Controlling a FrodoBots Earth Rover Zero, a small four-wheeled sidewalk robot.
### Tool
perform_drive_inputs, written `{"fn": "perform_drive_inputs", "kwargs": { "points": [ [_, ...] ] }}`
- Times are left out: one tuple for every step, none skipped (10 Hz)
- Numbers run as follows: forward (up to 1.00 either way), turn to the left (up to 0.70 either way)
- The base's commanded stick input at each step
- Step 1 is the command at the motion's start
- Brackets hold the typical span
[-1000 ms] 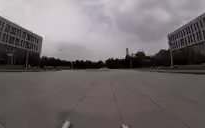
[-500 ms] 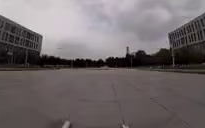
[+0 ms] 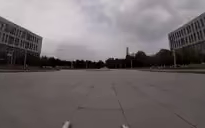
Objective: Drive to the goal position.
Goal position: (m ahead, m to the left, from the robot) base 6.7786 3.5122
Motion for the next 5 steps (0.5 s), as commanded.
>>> {"fn": "perform_drive_inputs", "kwargs": {
  "points": [
    [0.7, 0.0],
    [0.7, 0.0],
    [0.7, 0.0],
    [0.7, 0.0],
    [0.7, 0.0]
  ]
}}
